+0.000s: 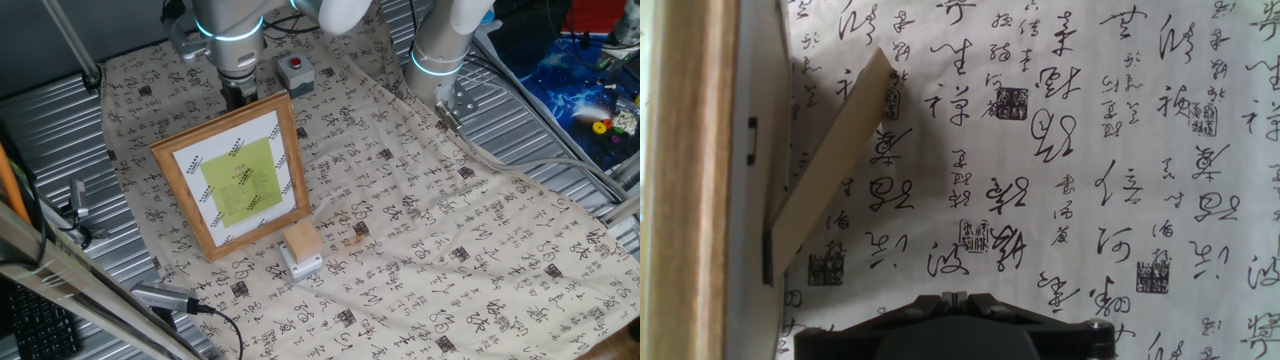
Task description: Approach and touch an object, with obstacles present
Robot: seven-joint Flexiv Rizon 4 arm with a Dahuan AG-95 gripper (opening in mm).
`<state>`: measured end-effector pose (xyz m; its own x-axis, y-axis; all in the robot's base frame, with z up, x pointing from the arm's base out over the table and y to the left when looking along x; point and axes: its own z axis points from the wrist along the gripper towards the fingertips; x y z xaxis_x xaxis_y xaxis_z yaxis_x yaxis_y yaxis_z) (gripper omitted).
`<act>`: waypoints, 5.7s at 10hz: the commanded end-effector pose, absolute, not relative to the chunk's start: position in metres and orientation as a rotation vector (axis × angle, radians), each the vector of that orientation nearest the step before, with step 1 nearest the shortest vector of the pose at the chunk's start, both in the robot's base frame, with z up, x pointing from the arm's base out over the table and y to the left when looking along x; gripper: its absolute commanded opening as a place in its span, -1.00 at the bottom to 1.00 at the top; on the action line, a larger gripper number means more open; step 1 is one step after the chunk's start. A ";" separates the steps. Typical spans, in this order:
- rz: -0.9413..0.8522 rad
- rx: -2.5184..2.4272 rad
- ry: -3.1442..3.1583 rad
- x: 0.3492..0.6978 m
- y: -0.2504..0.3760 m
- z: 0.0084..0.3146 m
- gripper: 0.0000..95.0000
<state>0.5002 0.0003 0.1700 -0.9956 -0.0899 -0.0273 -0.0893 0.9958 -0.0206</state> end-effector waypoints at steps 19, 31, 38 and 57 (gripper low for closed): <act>-0.040 -0.157 3.101 0.502 -0.037 0.151 -1.00; -0.038 -0.147 3.102 0.504 -0.037 0.153 -1.00; -0.048 -0.143 3.096 0.504 -0.037 0.154 -1.00; -0.044 -0.132 3.097 0.507 -0.036 0.152 -1.00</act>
<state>0.5066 -0.0372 0.1514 -0.9958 -0.0844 -0.0369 -0.0832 0.9961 -0.0309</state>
